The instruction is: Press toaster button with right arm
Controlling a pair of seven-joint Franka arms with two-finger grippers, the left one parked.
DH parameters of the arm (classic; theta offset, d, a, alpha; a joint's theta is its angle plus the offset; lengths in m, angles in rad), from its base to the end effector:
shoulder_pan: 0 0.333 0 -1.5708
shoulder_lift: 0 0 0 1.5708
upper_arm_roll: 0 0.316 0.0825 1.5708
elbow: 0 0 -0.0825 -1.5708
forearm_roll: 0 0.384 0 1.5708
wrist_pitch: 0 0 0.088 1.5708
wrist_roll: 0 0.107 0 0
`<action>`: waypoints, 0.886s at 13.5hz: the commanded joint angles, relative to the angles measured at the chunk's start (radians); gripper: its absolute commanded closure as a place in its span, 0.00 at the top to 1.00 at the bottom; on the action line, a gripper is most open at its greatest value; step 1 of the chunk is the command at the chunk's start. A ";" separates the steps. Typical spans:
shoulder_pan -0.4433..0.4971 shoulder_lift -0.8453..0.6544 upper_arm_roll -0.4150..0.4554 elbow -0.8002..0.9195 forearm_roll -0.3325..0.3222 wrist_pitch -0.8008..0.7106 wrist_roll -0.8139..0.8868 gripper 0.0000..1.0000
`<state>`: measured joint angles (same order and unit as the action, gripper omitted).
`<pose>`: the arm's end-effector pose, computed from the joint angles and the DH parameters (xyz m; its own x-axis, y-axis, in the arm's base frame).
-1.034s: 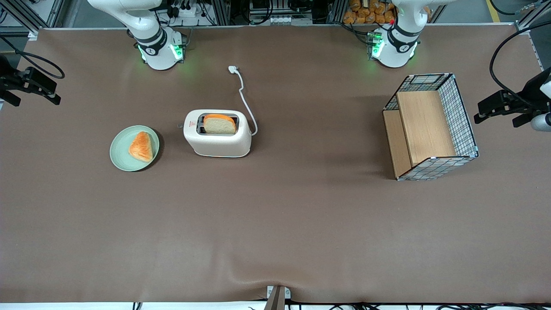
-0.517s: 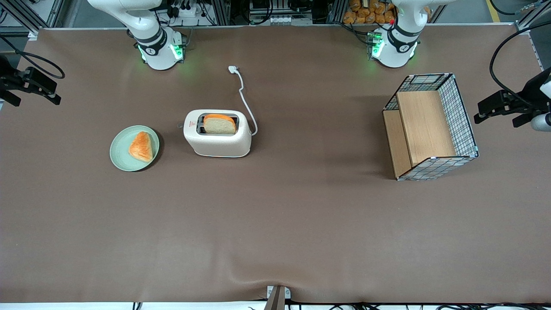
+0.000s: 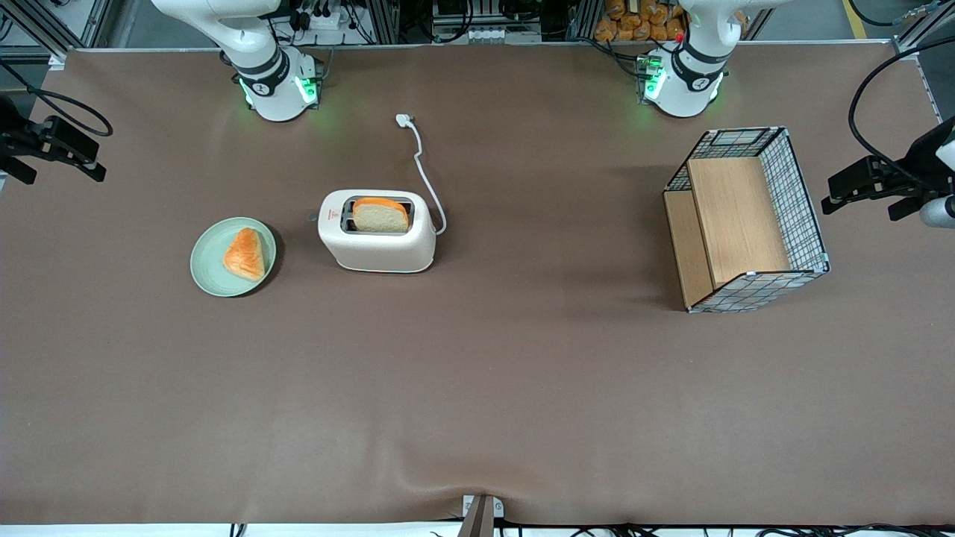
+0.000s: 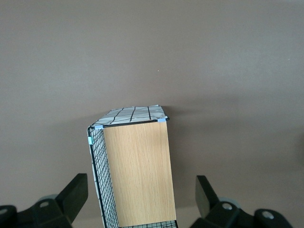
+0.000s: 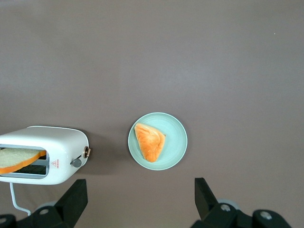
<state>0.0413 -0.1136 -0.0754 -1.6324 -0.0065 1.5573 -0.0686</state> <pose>0.5171 -0.0208 0.6549 0.9987 0.0346 0.0382 0.0346 -0.9994 0.0006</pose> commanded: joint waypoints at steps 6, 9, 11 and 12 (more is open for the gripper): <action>-0.011 0.009 0.008 0.014 0.040 -0.011 -0.005 1.00; -0.004 0.014 0.008 0.013 0.075 -0.013 0.000 0.69; -0.003 0.018 0.008 0.003 0.109 -0.016 0.004 0.27; -0.003 0.018 0.008 -0.015 0.129 -0.019 0.003 0.00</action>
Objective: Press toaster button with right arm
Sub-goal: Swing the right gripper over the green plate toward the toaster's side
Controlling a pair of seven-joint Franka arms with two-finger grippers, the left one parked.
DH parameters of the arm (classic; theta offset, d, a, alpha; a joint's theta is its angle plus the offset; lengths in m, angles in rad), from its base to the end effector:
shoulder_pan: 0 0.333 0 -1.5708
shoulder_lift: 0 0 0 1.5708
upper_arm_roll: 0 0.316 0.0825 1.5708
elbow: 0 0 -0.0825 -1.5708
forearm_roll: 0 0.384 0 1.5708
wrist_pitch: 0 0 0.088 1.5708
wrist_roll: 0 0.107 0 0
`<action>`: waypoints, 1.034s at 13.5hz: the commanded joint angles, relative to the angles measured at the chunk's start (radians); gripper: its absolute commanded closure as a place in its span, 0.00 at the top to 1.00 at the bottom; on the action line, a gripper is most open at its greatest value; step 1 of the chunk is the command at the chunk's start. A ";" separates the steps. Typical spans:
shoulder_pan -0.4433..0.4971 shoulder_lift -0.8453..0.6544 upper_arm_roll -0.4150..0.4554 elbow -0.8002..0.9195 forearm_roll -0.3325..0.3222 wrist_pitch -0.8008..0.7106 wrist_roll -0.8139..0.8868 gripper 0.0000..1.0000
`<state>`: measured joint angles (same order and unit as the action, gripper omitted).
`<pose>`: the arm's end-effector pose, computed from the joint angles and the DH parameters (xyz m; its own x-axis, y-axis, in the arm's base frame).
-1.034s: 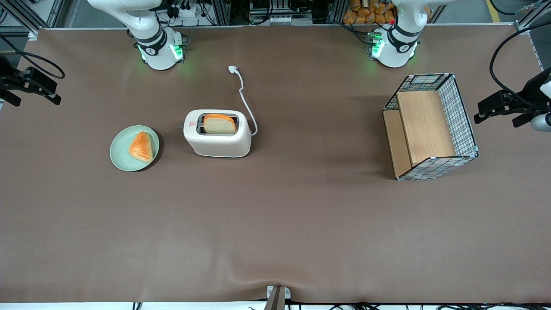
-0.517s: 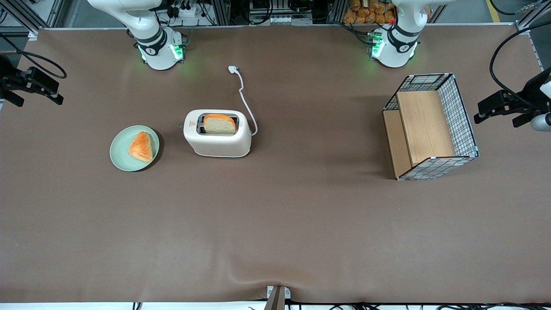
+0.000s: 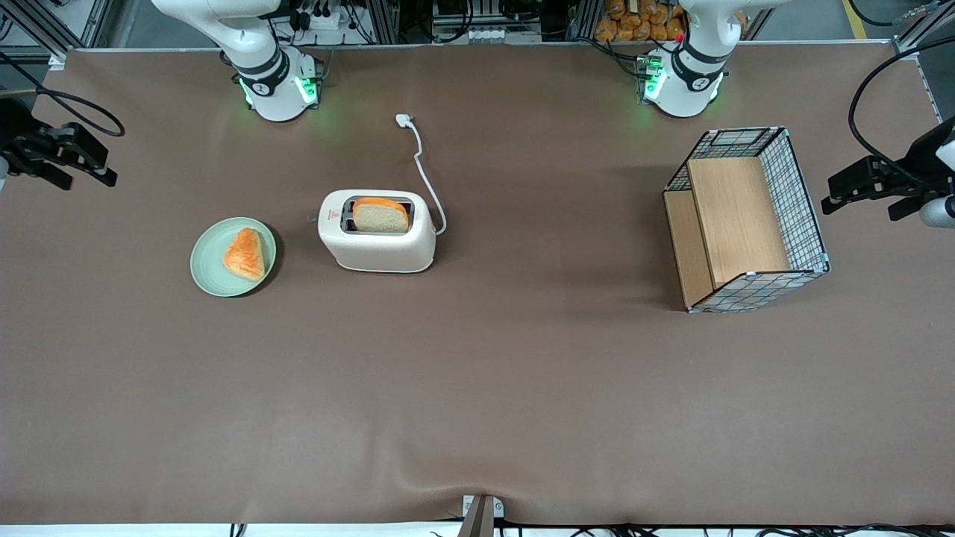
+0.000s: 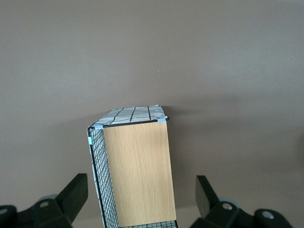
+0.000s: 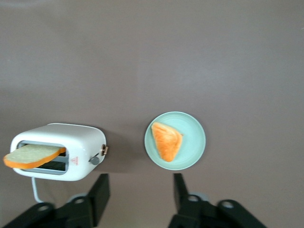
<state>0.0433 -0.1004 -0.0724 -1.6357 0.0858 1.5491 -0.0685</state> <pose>0.5208 -0.0079 0.6463 0.9990 0.0412 0.0200 0.0429 -0.9949 -0.0917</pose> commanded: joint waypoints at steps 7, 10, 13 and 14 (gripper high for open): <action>0.072 0.024 0.010 -0.189 0.164 0.046 0.004 0.00; 0.093 0.028 0.010 -0.294 0.221 0.114 0.004 0.00; 0.113 0.030 0.010 -0.360 0.224 0.152 0.006 0.00; 0.115 0.044 0.010 -0.372 0.233 0.141 0.006 0.00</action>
<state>0.1448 -0.0512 -0.0553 -1.9682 0.2929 1.6804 -0.0677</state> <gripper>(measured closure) 0.991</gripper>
